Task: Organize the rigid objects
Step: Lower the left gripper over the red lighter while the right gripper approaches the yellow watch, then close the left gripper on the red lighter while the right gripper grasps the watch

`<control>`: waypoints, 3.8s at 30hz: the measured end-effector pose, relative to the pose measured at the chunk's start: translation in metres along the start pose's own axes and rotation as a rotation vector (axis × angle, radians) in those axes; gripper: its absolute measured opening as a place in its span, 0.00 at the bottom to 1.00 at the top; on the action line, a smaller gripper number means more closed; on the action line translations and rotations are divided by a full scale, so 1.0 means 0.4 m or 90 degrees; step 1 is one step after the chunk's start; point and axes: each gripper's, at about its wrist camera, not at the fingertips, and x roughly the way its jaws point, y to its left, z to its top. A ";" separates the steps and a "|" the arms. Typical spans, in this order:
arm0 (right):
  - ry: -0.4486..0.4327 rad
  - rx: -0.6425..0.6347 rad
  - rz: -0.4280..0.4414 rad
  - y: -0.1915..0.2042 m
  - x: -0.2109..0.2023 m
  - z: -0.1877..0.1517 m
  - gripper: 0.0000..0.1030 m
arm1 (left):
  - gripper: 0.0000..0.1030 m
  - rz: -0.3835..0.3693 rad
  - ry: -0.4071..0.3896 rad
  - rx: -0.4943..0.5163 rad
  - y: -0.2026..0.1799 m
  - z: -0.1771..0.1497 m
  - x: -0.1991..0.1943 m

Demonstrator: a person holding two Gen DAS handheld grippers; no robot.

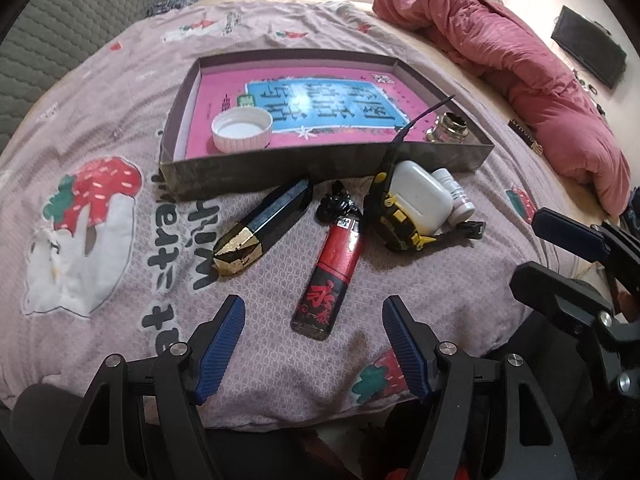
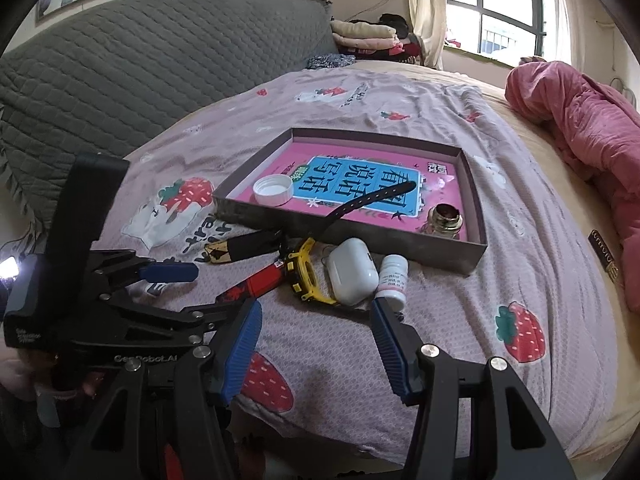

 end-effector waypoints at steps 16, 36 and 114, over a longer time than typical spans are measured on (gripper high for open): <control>0.033 -0.031 0.034 0.010 0.104 0.026 0.50 | 0.49 -0.011 0.003 0.044 -0.023 0.018 0.059; 0.081 -0.072 0.069 0.013 0.219 0.051 0.28 | 0.34 -0.031 0.007 0.035 0.004 0.028 0.071; 0.012 0.018 0.113 -0.021 0.117 0.101 0.19 | 0.22 -0.090 -0.080 0.086 0.017 0.058 -0.010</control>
